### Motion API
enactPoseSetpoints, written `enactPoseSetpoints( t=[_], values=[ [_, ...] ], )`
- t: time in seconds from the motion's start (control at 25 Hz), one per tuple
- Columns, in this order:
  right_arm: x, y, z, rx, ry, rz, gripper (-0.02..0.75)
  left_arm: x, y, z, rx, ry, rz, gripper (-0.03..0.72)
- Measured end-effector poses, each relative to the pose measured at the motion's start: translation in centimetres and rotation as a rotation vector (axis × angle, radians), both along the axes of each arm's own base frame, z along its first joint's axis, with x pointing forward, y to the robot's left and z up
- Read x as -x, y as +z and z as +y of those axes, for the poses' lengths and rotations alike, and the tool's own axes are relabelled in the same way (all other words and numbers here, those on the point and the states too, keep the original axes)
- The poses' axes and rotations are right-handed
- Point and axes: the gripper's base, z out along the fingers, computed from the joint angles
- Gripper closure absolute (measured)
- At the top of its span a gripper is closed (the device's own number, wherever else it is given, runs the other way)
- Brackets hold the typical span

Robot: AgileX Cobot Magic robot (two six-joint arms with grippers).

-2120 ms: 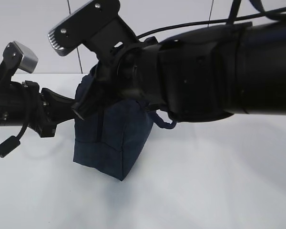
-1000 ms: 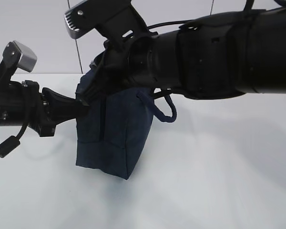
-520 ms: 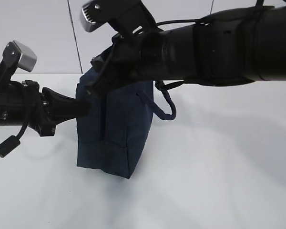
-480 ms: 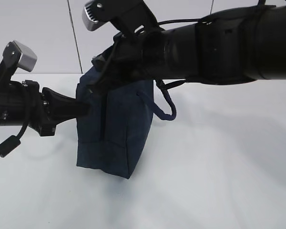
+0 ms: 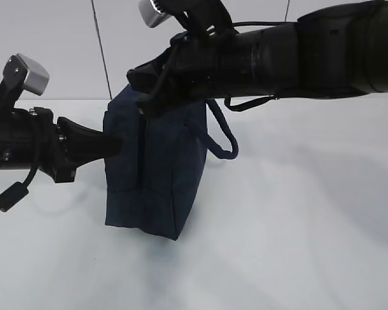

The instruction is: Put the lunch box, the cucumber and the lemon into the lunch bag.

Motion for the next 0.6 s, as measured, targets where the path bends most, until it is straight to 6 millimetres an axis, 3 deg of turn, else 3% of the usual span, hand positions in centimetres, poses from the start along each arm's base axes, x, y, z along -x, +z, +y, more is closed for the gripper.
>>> enactPoseSetpoints(
  t=[0.6],
  values=[
    [0.37, -0.47, -0.38, 0.010, 0.158, 0.017, 0.730, 0.04, -0.03, 0.00, -0.005, -0.006, -0.001, 0.692]
  ],
)
